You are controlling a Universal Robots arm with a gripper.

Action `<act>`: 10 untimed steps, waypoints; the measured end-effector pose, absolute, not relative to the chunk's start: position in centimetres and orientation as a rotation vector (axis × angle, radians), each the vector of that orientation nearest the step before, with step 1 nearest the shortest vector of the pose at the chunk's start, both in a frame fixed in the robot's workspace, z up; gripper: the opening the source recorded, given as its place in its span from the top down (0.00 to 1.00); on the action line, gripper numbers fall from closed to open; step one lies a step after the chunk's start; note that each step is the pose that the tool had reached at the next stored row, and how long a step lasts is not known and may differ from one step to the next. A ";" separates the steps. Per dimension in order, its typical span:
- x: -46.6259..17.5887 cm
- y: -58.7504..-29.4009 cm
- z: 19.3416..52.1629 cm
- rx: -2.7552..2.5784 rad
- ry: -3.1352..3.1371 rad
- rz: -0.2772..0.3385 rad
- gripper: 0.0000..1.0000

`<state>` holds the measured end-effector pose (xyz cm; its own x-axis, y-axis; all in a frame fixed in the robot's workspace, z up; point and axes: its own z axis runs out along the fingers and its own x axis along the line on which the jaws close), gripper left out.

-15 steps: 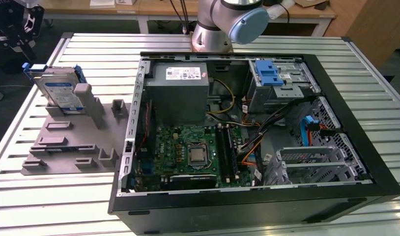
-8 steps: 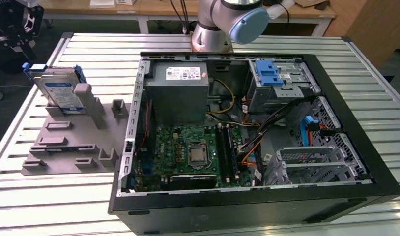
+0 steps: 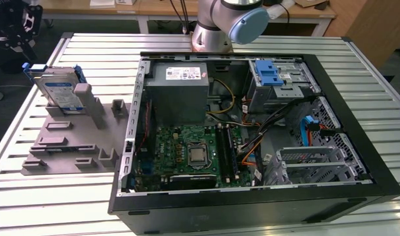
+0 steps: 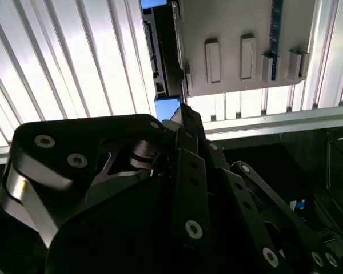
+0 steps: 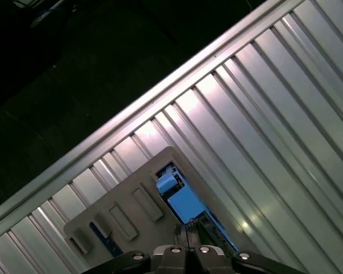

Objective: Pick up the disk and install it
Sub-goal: 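Pick up the disk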

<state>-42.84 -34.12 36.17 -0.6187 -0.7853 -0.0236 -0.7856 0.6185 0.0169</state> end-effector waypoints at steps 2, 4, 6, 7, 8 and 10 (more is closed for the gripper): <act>-42.8 -34.1 36.2 -1.398 2.798 0.040 0.89; -42.8 -34.1 36.2 -1.429 2.782 0.040 0.89; -42.8 -34.1 36.2 -1.440 2.777 0.040 0.89; -42.8 -34.1 36.2 -1.441 2.777 0.040 0.89; -42.8 -34.1 36.2 -1.442 2.776 0.040 0.89; -42.8 -34.1 36.2 -1.443 2.775 0.040 0.89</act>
<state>-42.84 -34.12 36.17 -0.5744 -0.8182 -0.0235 -0.8186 0.5742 0.0169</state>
